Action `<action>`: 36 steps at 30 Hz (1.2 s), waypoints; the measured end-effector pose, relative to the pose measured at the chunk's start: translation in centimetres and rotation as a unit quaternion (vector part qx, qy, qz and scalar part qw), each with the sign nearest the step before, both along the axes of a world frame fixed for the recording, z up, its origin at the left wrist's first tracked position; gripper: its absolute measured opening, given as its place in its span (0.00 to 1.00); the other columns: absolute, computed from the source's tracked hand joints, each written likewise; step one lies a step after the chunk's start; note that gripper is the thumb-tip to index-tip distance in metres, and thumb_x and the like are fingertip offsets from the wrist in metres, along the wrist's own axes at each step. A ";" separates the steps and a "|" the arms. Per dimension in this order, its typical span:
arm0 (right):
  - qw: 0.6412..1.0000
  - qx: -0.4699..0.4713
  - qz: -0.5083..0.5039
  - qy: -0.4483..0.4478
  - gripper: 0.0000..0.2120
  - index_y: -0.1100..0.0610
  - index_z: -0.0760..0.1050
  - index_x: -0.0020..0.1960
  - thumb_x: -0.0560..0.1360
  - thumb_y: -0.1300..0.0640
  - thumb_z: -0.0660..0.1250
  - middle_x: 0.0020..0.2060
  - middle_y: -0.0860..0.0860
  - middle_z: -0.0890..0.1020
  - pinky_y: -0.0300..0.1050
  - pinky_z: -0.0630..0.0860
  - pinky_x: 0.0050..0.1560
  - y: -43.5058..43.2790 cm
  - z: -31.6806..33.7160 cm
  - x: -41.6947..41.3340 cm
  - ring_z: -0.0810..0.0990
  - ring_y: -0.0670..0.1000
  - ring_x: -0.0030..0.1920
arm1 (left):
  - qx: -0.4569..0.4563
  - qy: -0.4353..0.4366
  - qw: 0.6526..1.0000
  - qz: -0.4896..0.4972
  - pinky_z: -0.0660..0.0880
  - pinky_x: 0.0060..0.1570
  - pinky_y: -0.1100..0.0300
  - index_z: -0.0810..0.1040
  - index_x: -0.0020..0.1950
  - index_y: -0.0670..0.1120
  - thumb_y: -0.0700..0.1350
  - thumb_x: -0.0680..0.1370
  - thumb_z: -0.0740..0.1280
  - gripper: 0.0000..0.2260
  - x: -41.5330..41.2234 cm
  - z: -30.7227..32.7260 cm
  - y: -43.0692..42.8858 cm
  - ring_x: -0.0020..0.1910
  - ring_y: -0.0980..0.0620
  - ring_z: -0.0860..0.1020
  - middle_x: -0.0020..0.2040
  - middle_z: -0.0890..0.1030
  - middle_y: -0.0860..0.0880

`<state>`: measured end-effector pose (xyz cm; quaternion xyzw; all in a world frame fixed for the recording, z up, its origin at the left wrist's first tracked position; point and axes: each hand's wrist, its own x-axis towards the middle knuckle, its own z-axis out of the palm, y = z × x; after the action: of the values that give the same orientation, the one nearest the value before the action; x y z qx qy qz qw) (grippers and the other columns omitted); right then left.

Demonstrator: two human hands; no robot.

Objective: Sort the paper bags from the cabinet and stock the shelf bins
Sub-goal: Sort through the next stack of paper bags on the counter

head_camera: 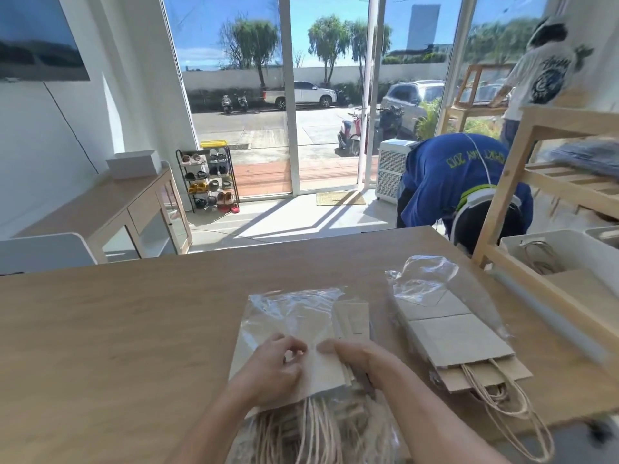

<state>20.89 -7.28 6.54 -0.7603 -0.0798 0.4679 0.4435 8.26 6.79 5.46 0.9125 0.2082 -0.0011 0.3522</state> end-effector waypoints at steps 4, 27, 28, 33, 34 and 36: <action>0.998 0.033 -0.010 0.047 0.09 0.60 0.75 0.40 0.74 0.55 0.69 0.18 0.49 0.77 0.31 0.65 0.17 0.0 0.0 -0.4 0.75 0.45 0.16 | -0.009 -0.007 1.000 -0.004 0.68 0.54 0.70 0.76 0.62 0.51 0.42 0.77 0.64 0.14 -0.4 0.1 0.3 0.48 0.57 0.74 0.59 0.72 0.53; 0.994 0.071 -0.003 0.083 0.24 0.59 0.81 0.53 0.62 0.47 0.78 0.44 0.56 0.86 0.51 0.80 0.49 1.2 -2.4 0.0 0.85 0.56 0.44 | -0.232 -0.042 0.917 0.323 0.71 0.66 0.50 0.78 0.65 0.50 0.61 0.68 0.61 0.28 -2.6 -5.8 5.0 0.60 0.45 0.78 0.61 0.81 0.48; 0.994 0.071 0.004 0.082 0.28 0.59 0.81 0.53 0.58 0.45 0.79 0.46 0.57 0.86 0.54 0.79 0.55 1.4 -2.3 0.0 0.85 0.57 0.48 | -0.239 -0.053 0.914 0.324 0.71 0.66 0.50 0.77 0.65 0.50 0.61 0.68 0.61 0.29 -2.7 -5.4 4.8 0.60 0.46 0.78 0.62 0.81 0.49; 0.989 0.099 0.011 0.108 0.10 0.63 0.79 0.47 0.70 0.58 0.74 0.39 0.58 0.85 0.53 0.80 0.54 2.4 -1.7 -0.3 0.84 0.56 0.40 | -0.287 -0.079 0.882 0.365 0.65 0.71 0.54 0.74 0.69 0.43 0.52 0.81 0.61 0.20 -3.3 -5.0 5.5 0.68 0.47 0.72 0.68 0.75 0.48; 0.989 0.106 0.008 0.106 0.05 0.63 0.79 0.46 0.73 0.61 0.70 0.33 0.56 0.85 0.48 0.83 0.43 2.5 -1.8 -0.2 0.84 0.53 0.33 | -0.301 -0.074 0.876 0.369 0.68 0.69 0.50 0.76 0.67 0.44 0.56 0.79 0.60 0.22 -3.4 -5.3 6.0 0.66 0.46 0.74 0.67 0.77 0.47; 0.988 0.119 -0.001 0.096 0.03 0.63 0.78 0.43 0.75 0.65 0.67 0.28 0.54 0.83 0.41 0.79 0.28 2.8 -1.8 -0.3 0.82 0.49 0.26 | -0.334 -0.077 0.859 0.381 0.75 0.61 0.49 0.76 0.66 0.45 0.63 0.75 0.59 0.28 -3.2 -7.6 8.2 0.60 0.45 0.78 0.63 0.79 0.45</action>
<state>20.61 -4.48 4.69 -0.6536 -0.0914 0.5252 0.5372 5.05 14.99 -2.10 0.5866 0.4993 0.1337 0.6235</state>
